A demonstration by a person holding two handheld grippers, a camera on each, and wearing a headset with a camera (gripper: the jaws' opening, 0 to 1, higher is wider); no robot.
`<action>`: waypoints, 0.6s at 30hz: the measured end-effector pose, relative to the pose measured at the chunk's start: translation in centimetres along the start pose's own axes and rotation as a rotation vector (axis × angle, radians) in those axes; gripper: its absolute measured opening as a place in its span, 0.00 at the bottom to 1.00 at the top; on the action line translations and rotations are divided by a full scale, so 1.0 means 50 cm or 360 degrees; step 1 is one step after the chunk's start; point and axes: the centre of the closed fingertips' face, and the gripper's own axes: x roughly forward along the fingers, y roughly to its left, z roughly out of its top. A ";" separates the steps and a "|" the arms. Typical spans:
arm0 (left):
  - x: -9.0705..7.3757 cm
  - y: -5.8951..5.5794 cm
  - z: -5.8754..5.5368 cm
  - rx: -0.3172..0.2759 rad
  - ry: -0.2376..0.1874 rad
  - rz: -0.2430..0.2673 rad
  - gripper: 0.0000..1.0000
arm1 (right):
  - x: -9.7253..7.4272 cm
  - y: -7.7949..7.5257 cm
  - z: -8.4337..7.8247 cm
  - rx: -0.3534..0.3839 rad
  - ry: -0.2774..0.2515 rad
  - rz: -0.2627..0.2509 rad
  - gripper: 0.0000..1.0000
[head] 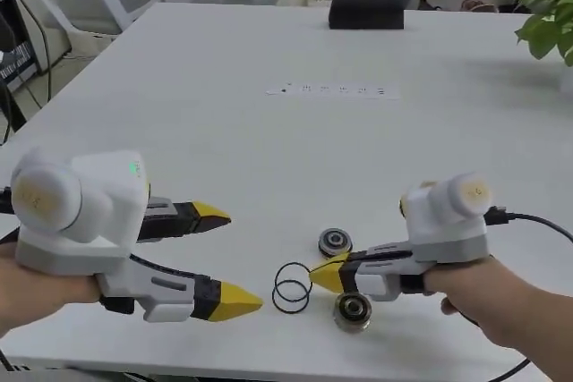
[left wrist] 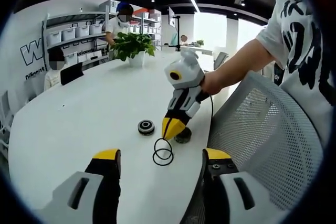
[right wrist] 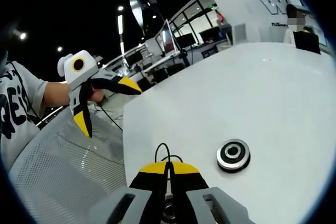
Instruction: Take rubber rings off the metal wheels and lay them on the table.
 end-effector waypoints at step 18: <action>-0.003 0.008 -0.003 -0.0013 -0.0007 0.0011 0.61 | 0.018 -0.002 -0.018 -0.0012 0.0091 0.0008 0.00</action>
